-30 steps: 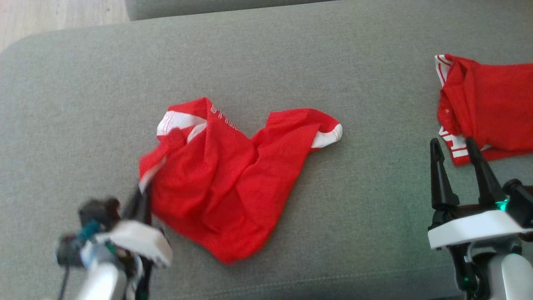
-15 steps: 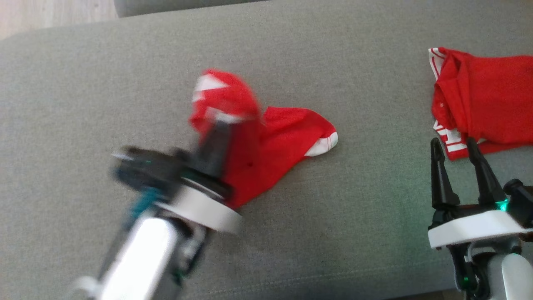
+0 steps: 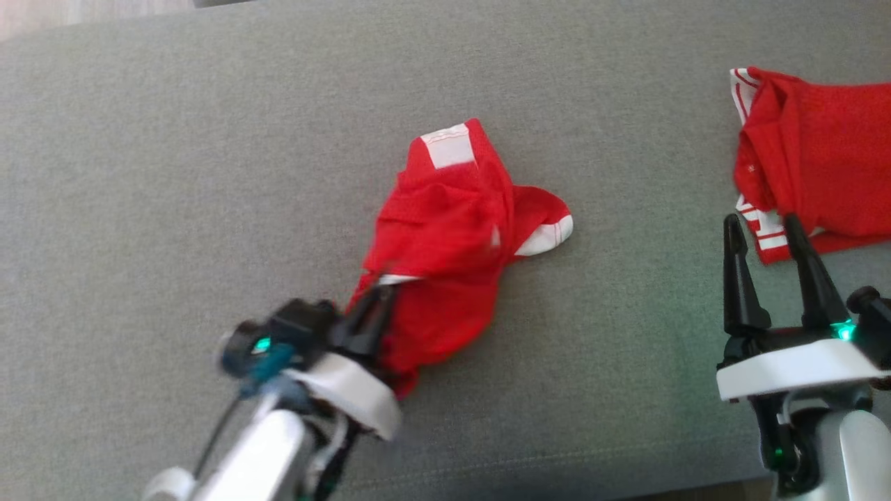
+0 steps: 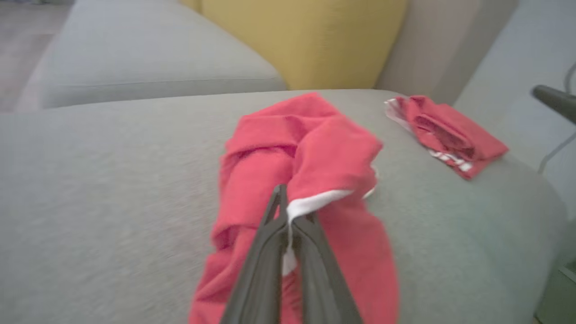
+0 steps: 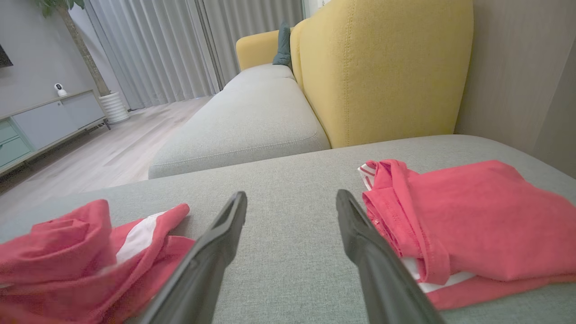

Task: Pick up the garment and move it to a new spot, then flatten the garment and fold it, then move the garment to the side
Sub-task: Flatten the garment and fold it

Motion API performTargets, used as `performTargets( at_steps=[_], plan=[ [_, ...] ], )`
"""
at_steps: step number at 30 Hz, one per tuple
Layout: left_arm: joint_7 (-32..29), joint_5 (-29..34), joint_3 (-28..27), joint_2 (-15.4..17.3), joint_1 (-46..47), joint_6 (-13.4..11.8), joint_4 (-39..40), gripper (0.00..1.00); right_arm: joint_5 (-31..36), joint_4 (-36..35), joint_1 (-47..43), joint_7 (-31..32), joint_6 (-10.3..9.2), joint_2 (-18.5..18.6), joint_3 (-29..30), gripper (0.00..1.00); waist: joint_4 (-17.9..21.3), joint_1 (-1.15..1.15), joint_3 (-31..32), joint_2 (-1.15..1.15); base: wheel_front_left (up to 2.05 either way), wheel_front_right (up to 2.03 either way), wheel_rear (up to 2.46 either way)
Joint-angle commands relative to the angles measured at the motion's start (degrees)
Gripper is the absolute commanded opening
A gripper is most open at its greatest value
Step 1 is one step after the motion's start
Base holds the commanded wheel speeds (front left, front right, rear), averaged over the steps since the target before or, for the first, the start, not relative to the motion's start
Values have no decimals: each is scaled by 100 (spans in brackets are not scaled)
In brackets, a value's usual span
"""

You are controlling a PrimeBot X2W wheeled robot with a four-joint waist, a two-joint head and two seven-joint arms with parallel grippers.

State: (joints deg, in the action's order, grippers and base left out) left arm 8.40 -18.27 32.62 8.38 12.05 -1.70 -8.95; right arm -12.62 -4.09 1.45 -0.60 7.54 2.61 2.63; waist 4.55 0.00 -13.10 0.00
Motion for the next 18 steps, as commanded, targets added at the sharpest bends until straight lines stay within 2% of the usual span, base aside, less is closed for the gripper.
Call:
performTargets(
  at_steps=[1, 3, 4, 5, 11, 18],
  plan=[
    [77, -72, -327, 129, 42, -93, 112, 0, -41, -175, 145, -53, -5, 27, -106, 100, -18, 0, 8, 0, 0, 0, 0],
    [80, -210, -531, 197, -60, -199, -26, 0, -37, -168, 146, -49, -5, 27, -105, 100, -35, 0, 14, 0, 0, 0, 0],
    [84, -272, -615, 224, -93, -236, -88, 26, -35, -167, 147, -46, -5, 27, -101, 100, -46, 0, 15, 0, 0, 0, 0],
    [106, -316, -681, 243, -112, -264, -133, 100, -33, -166, 148, -44, -5, 27, -97, 100, -60, 0, 16, 0, 0, 0, 0],
    [342, -379, -852, 291, -112, -322, -197, 100, 15, -180, 143, -9, -5, 27, -106, 100, -123, 0, 47, 0, 0, 0, 0],
    [617, -342, -1247, 307, -237, -531, 286, 100, 102, -315, 142, -5, -5, 45, -73, 100, -130, 0, 162, 0, 0, 0, 0]
  ],
)
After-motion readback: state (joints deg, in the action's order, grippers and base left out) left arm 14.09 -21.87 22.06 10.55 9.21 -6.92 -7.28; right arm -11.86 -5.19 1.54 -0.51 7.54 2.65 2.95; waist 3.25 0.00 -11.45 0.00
